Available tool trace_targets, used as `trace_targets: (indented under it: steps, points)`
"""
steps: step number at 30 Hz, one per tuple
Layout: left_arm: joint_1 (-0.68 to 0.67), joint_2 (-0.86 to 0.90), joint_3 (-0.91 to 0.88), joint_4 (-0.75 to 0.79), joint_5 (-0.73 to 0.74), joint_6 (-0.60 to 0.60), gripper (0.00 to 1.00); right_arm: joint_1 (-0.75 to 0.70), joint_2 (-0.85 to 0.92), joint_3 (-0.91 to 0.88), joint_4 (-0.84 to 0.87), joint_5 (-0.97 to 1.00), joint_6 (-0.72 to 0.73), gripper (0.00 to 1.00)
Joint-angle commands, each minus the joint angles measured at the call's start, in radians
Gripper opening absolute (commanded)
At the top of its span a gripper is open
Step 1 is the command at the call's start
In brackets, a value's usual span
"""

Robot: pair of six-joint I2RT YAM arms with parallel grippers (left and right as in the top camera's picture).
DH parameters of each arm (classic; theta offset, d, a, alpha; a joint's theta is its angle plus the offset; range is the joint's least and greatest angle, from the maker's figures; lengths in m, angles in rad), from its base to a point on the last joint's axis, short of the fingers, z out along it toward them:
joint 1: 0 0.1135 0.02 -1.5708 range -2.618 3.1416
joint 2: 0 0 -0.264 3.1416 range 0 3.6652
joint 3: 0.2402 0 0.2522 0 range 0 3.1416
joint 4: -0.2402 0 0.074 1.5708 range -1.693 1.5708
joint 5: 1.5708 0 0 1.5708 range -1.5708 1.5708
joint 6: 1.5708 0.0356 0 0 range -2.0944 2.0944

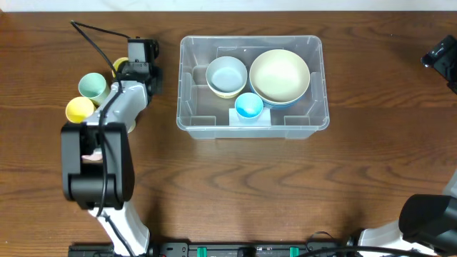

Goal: Pack container
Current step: 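Move the left gripper to the yellow cup and grasp its rim, then carry the yellow cup and lower it into the light blue cup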

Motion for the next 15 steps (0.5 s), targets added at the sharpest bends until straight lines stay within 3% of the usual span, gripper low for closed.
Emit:
trace_targets:
  steps: [1, 6, 15]
  points:
    - [0.002, -0.159, 0.003, 0.002, -0.007, -0.032, 0.06, -0.002, 0.005, -0.001, -0.001, 0.000, 0.015, 0.99]
    - [-0.029, -0.380, 0.003, -0.087, 0.016, -0.144, 0.06, -0.002, 0.005, -0.001, -0.001, 0.000, 0.014, 0.99]
    - [-0.222, -0.621, 0.003, -0.312, 0.352, -0.136, 0.06, -0.002, 0.005, -0.001, -0.001, 0.000, 0.015, 0.99]
